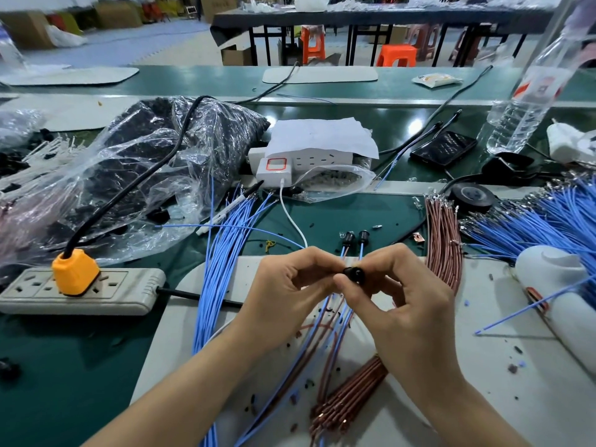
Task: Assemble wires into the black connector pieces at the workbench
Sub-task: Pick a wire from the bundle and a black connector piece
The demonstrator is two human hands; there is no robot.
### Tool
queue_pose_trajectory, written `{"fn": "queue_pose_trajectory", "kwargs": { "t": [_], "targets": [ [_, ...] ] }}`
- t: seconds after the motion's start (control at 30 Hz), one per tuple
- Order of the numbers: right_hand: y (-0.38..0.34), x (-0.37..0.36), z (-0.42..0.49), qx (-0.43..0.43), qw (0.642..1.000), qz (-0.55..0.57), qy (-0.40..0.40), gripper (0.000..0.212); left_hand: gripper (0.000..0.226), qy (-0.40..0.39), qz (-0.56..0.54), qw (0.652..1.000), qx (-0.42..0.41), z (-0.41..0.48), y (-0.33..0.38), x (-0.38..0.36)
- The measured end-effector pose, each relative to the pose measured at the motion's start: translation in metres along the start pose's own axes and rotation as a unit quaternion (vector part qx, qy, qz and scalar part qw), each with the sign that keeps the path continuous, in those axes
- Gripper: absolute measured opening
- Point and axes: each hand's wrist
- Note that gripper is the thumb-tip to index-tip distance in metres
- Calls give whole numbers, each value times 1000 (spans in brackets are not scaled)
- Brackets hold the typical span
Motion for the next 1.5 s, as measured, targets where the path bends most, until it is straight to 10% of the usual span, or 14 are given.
{"fn": "queue_pose_trajectory", "kwargs": {
  "t": [0.73,1.07,1.27,1.5],
  "targets": [
    [-8,5,-2,107,989,-97,21,17,16,-17,51,998,-12,0,0,-2],
    [3,21,15,37,994,-100,-3,16,19,25,43,995,-92,0,2,-3],
    [49,62,28,-285,866,-407,-64,22,15,80,-1,994,-77,0,4,0],
    [52,61,27,-289,870,-398,-30,13,15,58,71,991,-97,-2,4,-1]
  ]
}}
Point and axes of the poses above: each hand's wrist, its own z-axis towards the middle knuckle, its own x-axis out of the back of the hand, y = z × x, and after that the axes turned 6 degrees about x, right-handed
